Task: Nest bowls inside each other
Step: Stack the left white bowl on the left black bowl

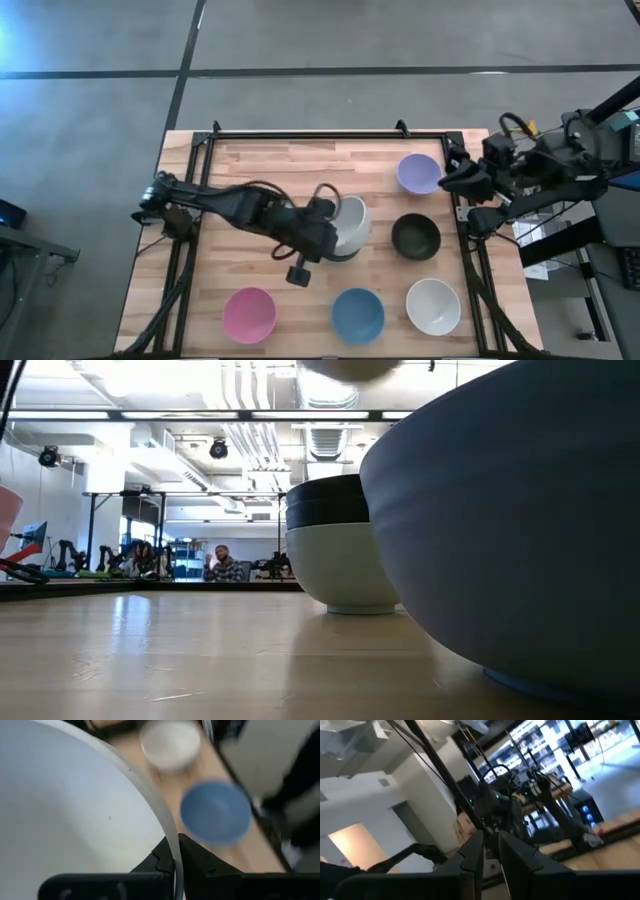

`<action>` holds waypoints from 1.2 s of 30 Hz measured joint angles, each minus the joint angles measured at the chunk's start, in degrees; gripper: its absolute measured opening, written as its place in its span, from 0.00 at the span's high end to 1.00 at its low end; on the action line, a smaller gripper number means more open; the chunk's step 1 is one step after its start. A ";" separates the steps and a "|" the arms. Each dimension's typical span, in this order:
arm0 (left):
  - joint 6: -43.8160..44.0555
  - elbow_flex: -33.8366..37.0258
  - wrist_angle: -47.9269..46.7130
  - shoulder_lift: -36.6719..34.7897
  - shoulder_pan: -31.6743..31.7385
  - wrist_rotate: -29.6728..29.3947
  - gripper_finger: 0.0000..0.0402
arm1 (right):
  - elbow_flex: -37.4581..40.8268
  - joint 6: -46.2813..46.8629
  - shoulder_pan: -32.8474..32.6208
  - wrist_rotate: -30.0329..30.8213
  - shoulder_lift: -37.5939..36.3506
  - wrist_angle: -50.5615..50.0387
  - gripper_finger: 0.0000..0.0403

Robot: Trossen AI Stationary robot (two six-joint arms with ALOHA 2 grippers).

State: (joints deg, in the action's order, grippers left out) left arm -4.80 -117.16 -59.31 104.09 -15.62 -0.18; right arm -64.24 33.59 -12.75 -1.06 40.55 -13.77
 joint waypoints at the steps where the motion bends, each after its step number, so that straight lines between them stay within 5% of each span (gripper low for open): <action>1: -1.46 -0.30 -1.75 1.25 0.11 1.01 1.00 | 0.58 0.27 0.00 0.00 -0.40 -0.38 0.86; 7: -7.48 -3.19 -11.53 7.62 0.86 1.12 1.00 | 4.52 0.49 0.00 -0.44 -2.69 -0.60 0.86; 12: -9.49 -5.90 -19.55 12.07 1.72 -5.49 1.00 | 7.38 2.70 0.00 -0.44 -4.51 -0.66 0.86; 36: -10.75 -12.60 -21.00 19.69 3.52 -2.71 1.00 | 9.19 2.80 0.00 -0.44 -7.23 -0.70 0.86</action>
State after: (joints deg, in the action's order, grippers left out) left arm -15.55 -129.75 -80.32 123.78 -12.10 -2.90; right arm -55.05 36.40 -12.75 -1.50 33.32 -14.47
